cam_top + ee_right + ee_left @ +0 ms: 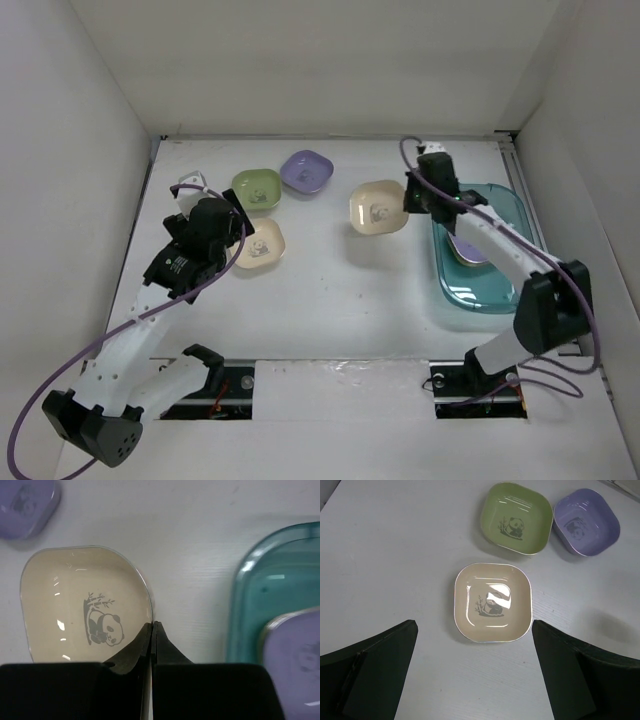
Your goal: Place the plates into the plastic bin on the countertop
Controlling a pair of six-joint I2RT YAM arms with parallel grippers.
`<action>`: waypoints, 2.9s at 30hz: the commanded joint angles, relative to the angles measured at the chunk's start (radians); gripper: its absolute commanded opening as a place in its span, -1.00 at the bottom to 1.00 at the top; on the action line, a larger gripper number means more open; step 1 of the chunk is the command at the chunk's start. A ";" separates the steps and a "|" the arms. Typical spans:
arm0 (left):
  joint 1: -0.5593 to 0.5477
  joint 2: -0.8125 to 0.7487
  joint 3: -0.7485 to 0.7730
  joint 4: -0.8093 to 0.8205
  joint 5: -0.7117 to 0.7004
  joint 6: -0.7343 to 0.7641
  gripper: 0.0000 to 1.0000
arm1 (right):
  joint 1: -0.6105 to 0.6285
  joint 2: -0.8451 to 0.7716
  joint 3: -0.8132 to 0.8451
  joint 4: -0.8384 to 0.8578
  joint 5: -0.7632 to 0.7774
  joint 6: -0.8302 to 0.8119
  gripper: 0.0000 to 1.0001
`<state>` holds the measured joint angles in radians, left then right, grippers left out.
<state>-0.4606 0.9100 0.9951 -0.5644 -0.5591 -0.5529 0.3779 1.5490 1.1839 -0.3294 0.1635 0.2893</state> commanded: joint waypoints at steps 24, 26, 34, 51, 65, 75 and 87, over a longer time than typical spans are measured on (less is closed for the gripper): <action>0.004 -0.017 -0.003 0.035 0.011 0.019 0.99 | -0.743 -0.642 -0.589 0.162 -0.013 0.333 -1.00; 0.004 -0.017 -0.003 0.035 0.011 0.019 0.99 | -0.743 -0.627 -0.589 0.162 -0.013 0.344 -1.00; 0.004 -0.017 -0.003 0.035 0.021 0.019 0.99 | -0.743 -0.569 -0.578 0.194 0.013 0.389 -0.92; 0.004 0.053 0.016 -0.023 -0.058 -0.045 0.99 | -0.018 -0.624 -0.456 0.385 -0.033 0.038 1.00; 0.014 0.113 -0.062 -0.143 -0.004 -0.382 0.99 | 0.285 0.306 0.322 0.202 -0.365 -0.219 1.00; 0.014 0.052 0.040 -0.233 -0.148 -0.364 0.99 | 0.438 0.588 0.563 0.090 -0.312 -0.174 0.85; 0.014 0.018 0.033 -0.157 -0.171 -0.254 0.99 | 0.489 0.760 0.648 0.013 -0.274 -0.144 -0.28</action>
<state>-0.4496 0.9558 1.0348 -0.7483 -0.6968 -0.8333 0.8776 2.2990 1.7958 -0.3038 -0.1112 0.1349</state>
